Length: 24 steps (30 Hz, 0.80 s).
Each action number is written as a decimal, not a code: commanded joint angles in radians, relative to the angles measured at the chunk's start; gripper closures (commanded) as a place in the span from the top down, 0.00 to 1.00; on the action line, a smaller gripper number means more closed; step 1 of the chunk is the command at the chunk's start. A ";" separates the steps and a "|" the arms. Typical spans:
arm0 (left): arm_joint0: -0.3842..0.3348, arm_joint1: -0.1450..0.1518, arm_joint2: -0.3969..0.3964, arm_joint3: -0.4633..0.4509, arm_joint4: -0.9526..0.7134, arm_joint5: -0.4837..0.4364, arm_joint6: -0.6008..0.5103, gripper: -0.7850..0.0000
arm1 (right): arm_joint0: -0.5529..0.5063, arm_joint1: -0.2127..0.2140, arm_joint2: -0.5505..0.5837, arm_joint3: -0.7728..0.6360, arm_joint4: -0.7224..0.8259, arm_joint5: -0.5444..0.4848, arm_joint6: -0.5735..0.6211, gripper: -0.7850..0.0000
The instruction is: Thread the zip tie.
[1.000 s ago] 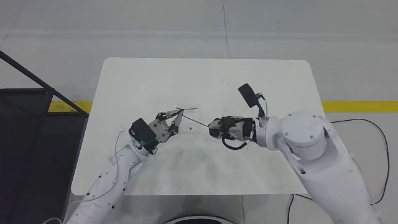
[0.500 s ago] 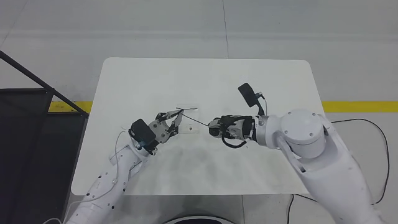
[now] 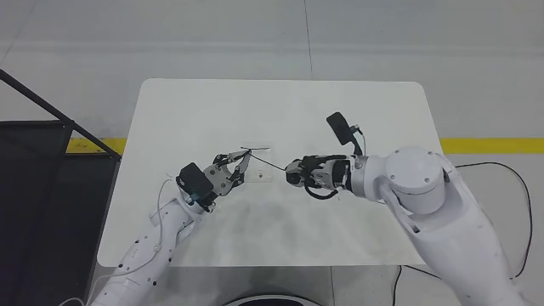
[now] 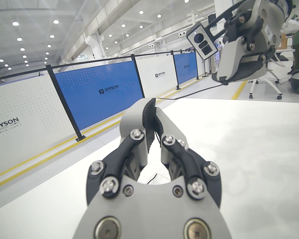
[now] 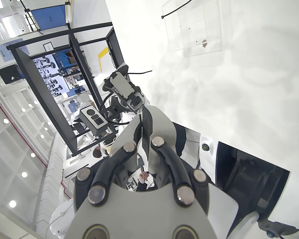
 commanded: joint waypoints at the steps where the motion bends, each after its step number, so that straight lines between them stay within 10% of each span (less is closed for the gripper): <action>1: 0.000 0.000 0.000 0.000 -0.001 0.000 0.000 0.00 | 0.002 0.001 -0.003 0.000 0.001 0.002 0.000 0.00; 24: 0.004 0.001 -0.003 -0.005 0.000 -0.001 0.002 0.00 | 0.018 0.011 -0.011 0.010 0.042 0.009 -0.023 0.00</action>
